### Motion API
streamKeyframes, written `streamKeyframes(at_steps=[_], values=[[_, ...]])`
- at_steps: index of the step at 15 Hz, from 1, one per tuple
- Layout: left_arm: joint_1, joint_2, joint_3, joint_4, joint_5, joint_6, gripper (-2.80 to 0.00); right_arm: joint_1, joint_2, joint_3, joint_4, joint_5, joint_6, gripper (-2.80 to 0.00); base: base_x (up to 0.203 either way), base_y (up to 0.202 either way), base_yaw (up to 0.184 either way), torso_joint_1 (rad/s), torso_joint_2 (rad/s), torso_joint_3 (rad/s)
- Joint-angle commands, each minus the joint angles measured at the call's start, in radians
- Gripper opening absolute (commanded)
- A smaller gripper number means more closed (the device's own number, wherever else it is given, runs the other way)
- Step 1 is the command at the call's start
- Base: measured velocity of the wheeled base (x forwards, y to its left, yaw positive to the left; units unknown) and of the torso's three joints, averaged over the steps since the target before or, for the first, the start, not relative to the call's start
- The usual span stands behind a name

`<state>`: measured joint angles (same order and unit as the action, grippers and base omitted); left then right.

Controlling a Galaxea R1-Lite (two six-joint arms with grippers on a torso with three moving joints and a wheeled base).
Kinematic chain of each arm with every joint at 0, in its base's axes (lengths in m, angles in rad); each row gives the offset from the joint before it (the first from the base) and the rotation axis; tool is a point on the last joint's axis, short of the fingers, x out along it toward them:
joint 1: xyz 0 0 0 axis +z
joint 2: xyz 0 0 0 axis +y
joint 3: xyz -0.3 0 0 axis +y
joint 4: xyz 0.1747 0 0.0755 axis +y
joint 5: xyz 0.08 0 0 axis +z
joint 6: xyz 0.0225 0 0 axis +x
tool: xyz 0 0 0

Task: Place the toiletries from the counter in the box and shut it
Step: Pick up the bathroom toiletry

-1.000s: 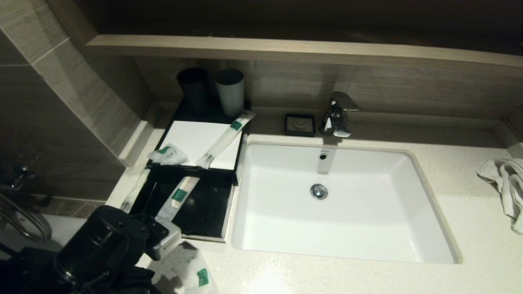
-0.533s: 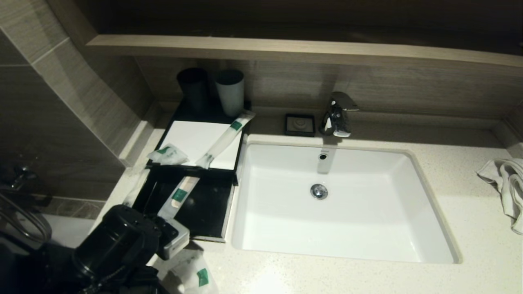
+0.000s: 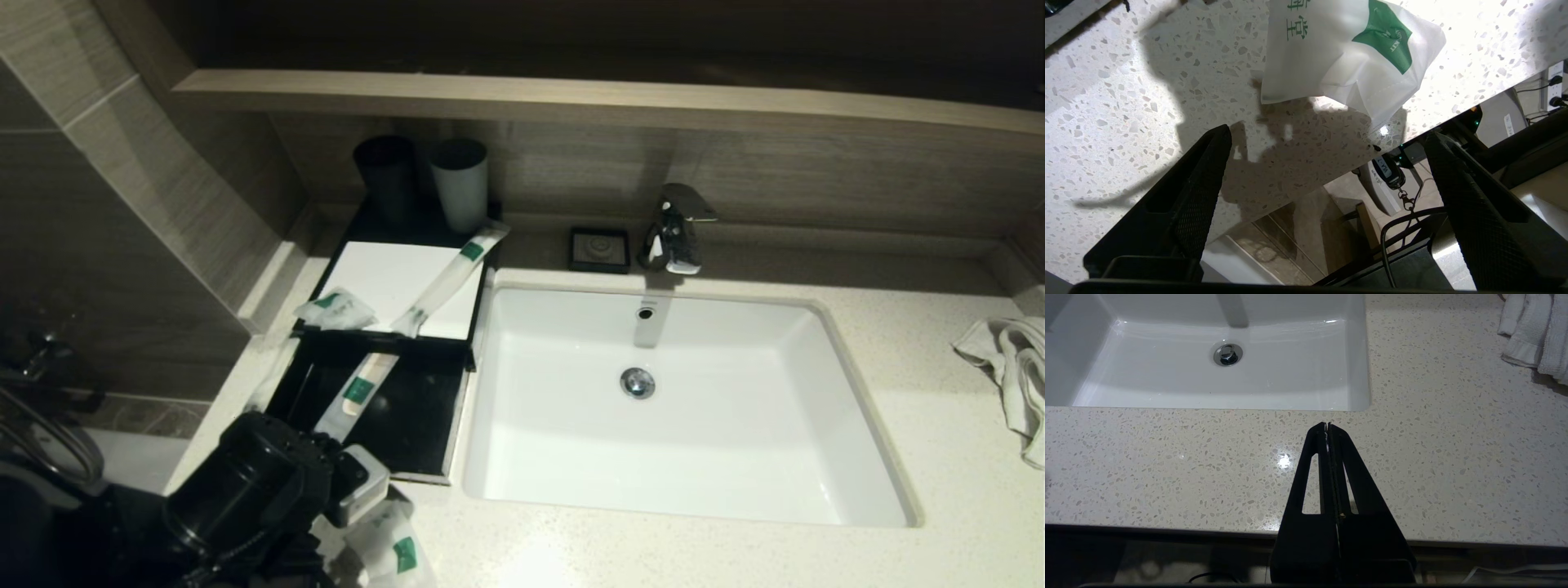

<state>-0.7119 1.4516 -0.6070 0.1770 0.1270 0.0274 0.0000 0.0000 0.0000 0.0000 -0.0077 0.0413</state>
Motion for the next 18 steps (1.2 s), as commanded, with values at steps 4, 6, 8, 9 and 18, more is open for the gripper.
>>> streamKeyframes(at_steps=[4,6,8,9,18], values=[[0.0,0.018,0.001,0.003,0.003,0.026,0.0,0.0,0.001,0.0,0.0,0.0,0.0,-2.8,0.0,0.0,0.0,0.0,0.0,0.0],[0.0,0.017,0.001,-0.002,0.021,0.025,0.0,0.0,0.002,0.0,0.0,0.0,0.0,-2.8,0.0,0.0,0.0,0.0,0.0,0.0],[0.0,0.019,-0.002,0.0,0.03,0.02,0.0,0.0,0.0,0.0,0.0,0.0,0.0,-2.8,0.0,0.0,0.0,0.0,0.0,0.0],[0.0,0.02,-0.003,0.003,0.04,0.02,0.0,0.0,0.0,0.0,0.0,0.0,0.0,-2.8,0.0,0.0,0.0,0.0,0.0,0.0],[-0.061,-0.016,-0.015,-0.005,0.051,-0.117,0.0,0.0,0.0,0.0,0.0,0.0,0.0,-2.8,0.0,0.0,0.0,0.0,0.0,0.0]])
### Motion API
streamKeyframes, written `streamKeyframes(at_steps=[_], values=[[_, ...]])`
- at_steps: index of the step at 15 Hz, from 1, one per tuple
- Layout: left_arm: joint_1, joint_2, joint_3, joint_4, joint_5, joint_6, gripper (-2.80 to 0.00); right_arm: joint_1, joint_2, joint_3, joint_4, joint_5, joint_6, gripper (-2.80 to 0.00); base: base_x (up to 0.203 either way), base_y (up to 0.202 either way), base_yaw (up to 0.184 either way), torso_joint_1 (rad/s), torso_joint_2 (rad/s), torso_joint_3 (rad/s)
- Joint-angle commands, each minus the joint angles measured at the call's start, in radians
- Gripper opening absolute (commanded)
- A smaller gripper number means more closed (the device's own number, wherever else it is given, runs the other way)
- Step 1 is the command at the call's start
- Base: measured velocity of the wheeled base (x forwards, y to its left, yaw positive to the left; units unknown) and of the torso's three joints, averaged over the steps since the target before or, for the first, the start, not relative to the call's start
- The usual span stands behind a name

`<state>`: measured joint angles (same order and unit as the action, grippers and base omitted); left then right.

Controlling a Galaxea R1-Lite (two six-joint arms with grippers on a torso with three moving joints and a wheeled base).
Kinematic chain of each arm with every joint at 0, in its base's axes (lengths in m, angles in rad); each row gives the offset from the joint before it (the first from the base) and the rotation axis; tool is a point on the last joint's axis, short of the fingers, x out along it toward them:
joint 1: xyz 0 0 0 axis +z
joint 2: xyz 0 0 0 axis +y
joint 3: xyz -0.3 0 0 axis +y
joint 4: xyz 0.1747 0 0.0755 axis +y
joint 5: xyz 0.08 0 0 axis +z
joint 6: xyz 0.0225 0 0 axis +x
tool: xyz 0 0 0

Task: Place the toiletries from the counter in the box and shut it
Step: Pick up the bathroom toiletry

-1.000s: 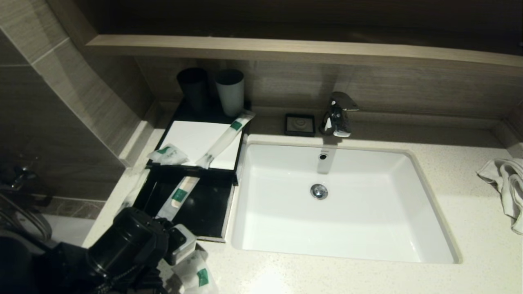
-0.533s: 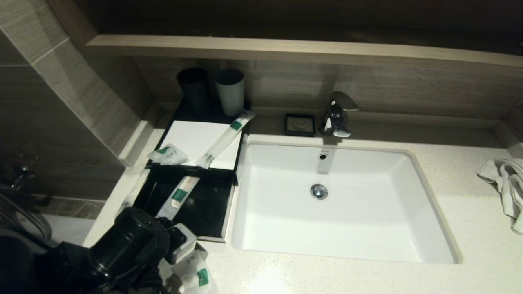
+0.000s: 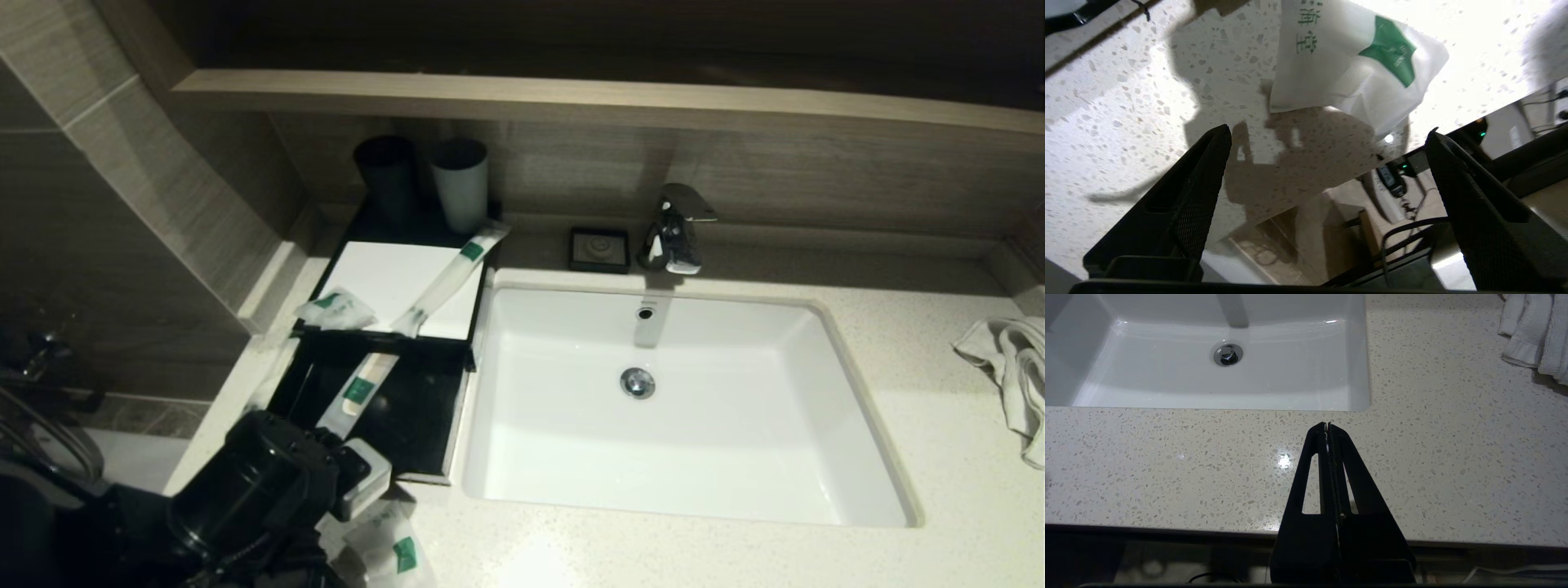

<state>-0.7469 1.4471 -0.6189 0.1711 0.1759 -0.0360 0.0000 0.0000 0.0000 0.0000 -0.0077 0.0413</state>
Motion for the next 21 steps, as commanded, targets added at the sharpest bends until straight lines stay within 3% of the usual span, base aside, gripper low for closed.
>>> streamKeyframes(at_steps=[1,4,8,21], values=[[-0.049,-0.008,-0.003,0.001,0.003,-0.122,0.0,0.0,0.001,0.0,0.0,0.0,0.0,-2.8,0.0,0.0,0.0,0.0,0.0,0.0],[-0.074,0.023,-0.014,0.001,0.004,-0.254,0.0,0.0,0.0,0.0,0.0,0.0,0.0,-2.8,0.0,0.0,0.0,0.0,0.0,0.0],[-0.106,0.084,-0.015,-0.017,0.121,-0.316,0.0,0.0,0.0,0.0,0.0,0.0,0.0,-2.8,0.0,0.0,0.0,0.0,0.0,0.0],[-0.109,0.101,-0.024,-0.027,0.128,-0.357,0.0,0.0,0.0,0.0,0.0,0.0,0.0,-2.8,0.0,0.0,0.0,0.0,0.0,0.0]])
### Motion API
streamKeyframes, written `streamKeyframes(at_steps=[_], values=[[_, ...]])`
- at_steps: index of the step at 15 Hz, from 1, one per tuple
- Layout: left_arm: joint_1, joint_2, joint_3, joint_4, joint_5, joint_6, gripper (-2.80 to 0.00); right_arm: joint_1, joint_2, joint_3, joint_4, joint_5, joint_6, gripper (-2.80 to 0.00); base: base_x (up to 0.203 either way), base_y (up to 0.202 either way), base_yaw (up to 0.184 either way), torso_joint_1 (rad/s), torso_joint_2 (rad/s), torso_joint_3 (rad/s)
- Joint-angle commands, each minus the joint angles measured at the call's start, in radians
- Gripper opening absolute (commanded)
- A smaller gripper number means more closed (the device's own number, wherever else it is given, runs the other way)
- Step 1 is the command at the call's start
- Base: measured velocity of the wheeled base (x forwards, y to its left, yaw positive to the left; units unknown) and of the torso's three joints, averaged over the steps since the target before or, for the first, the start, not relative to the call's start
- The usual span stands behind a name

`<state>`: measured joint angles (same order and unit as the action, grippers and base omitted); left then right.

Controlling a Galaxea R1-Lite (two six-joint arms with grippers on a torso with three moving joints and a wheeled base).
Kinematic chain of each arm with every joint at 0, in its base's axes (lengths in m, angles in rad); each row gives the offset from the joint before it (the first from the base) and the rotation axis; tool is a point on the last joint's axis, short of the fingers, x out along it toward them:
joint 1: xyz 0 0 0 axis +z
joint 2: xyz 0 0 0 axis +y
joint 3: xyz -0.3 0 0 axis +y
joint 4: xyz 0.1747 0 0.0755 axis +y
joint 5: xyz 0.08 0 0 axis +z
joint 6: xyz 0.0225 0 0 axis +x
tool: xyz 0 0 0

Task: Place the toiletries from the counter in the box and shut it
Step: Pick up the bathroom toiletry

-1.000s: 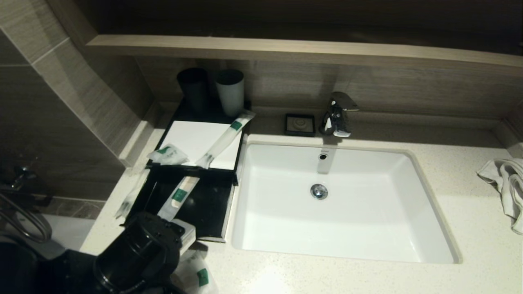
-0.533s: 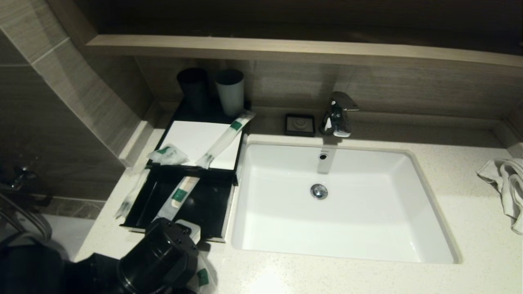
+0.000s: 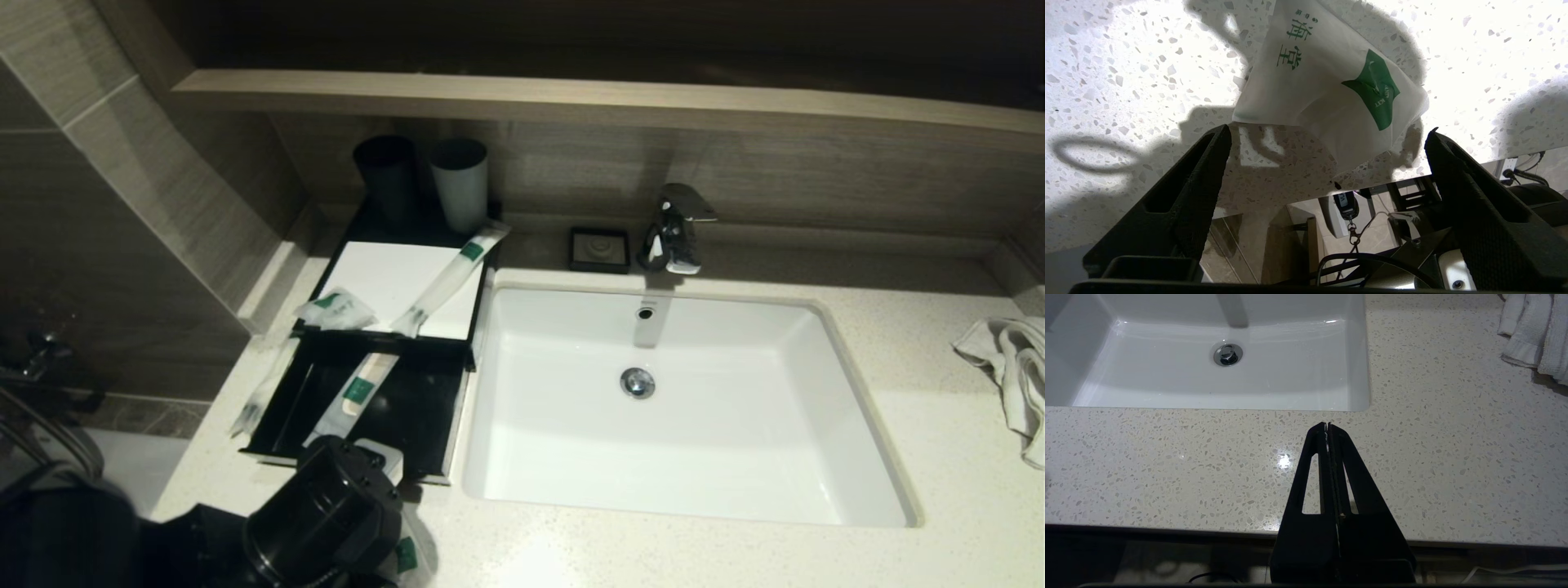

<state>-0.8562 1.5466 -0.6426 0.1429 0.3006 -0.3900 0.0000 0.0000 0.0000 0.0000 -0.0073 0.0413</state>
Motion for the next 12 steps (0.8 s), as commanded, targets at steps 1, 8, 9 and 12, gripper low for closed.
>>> streamKeyframes(at_steps=[1,8,9,12], values=[[0.0,0.001,0.0,0.001,0.003,-0.003,0.0,0.0,0.002,0.0,0.0,0.0,0.0,-2.8,0.0,0.0,0.0,0.0,0.0,0.0],[0.0,0.003,0.001,-0.003,0.005,-0.003,0.0,0.0,0.001,0.0,0.0,0.0,0.0,-2.8,0.0,0.0,0.0,0.0,0.0,0.0],[0.0,0.003,0.001,-0.003,0.005,-0.003,0.0,0.0,0.0,0.0,0.0,0.0,0.0,-2.8,0.0,0.0,0.0,0.0,0.0,0.0],[0.0,0.003,0.001,-0.003,0.005,-0.003,0.0,0.0,0.0,0.0,0.0,0.0,0.0,-2.8,0.0,0.0,0.0,0.0,0.0,0.0]])
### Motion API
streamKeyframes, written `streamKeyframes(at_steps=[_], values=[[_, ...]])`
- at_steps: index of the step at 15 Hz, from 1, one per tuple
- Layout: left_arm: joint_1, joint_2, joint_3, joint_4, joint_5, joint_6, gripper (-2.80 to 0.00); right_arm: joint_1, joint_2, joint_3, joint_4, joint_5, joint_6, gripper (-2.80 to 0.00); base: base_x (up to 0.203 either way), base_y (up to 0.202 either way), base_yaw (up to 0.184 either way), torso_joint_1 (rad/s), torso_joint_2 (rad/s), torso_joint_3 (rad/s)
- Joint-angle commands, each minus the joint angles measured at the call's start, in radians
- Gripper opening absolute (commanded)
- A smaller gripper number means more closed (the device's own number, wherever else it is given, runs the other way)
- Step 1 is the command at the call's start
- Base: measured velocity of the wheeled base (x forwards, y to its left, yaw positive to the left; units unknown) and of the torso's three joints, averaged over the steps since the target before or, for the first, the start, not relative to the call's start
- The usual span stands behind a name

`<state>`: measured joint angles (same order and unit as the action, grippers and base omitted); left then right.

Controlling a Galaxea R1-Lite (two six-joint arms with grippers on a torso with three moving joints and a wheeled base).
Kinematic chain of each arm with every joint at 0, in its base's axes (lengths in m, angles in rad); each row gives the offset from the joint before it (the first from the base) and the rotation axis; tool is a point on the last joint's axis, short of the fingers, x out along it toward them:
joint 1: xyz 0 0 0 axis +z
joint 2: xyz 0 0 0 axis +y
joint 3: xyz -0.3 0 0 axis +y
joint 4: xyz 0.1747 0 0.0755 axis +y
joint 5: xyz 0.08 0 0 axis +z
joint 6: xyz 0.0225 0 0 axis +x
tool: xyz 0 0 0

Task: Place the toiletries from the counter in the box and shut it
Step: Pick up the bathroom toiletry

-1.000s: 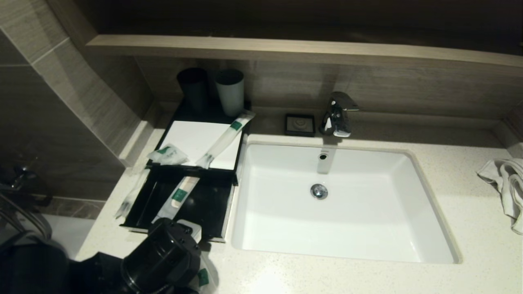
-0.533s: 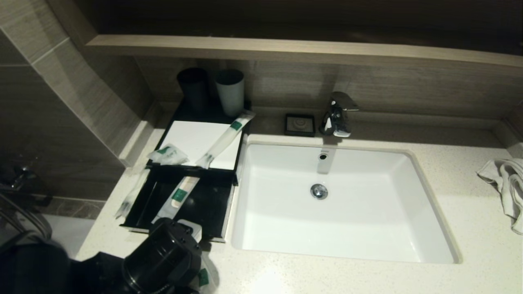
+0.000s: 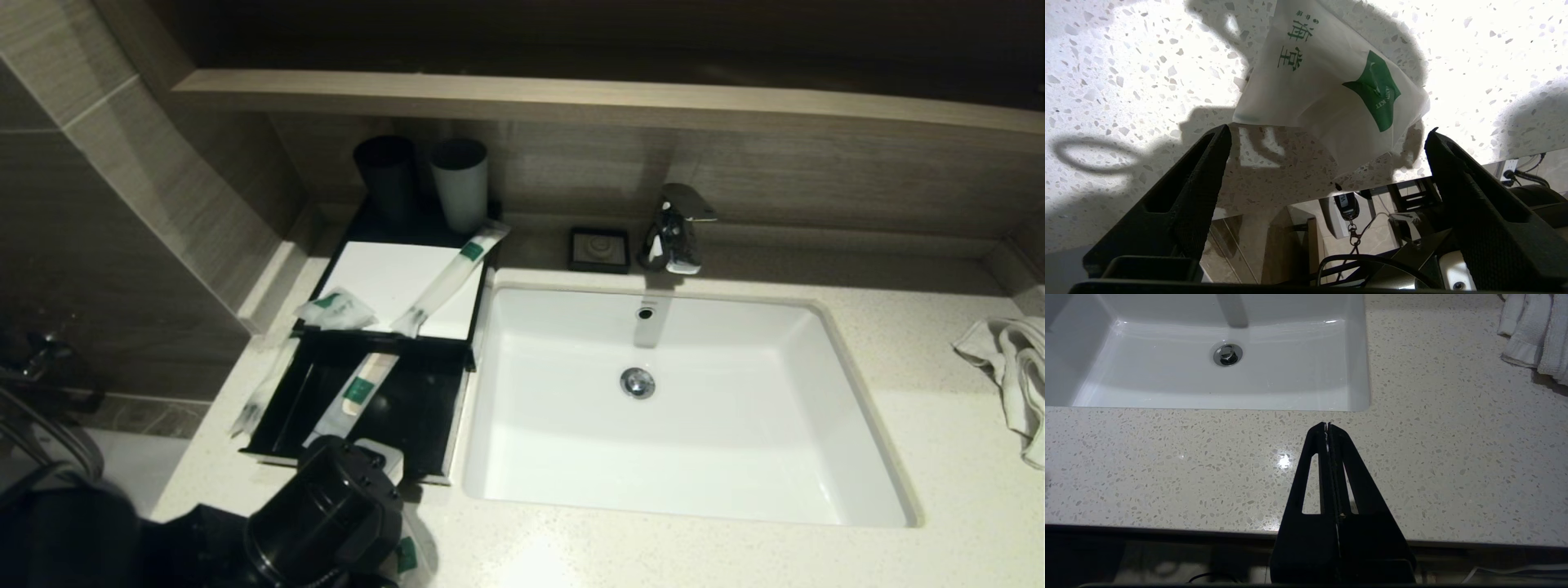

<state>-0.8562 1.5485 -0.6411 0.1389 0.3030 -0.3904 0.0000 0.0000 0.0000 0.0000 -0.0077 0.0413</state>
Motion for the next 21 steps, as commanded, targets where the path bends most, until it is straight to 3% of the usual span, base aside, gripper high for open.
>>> streamKeyframes(at_steps=[1,14,21], values=[[0.0,0.001,0.0,0.001,0.003,-0.002,-2.8,0.0,0.0,0.0,0.0,0.0,0.0,-2.8,0.0,0.0,0.0,0.0,0.0,0.0],[0.001,-0.051,0.014,0.012,0.016,-0.004,-2.8,0.0,0.0,0.0,0.0,0.0,0.0,-2.8,0.0,0.0,0.0,0.0,0.0,0.0],[0.003,-0.257,-0.006,0.157,0.061,-0.003,-2.8,0.0,0.0,0.0,0.0,0.0,0.0,-2.8,0.0,0.0,0.0,0.0,0.0,0.0]])
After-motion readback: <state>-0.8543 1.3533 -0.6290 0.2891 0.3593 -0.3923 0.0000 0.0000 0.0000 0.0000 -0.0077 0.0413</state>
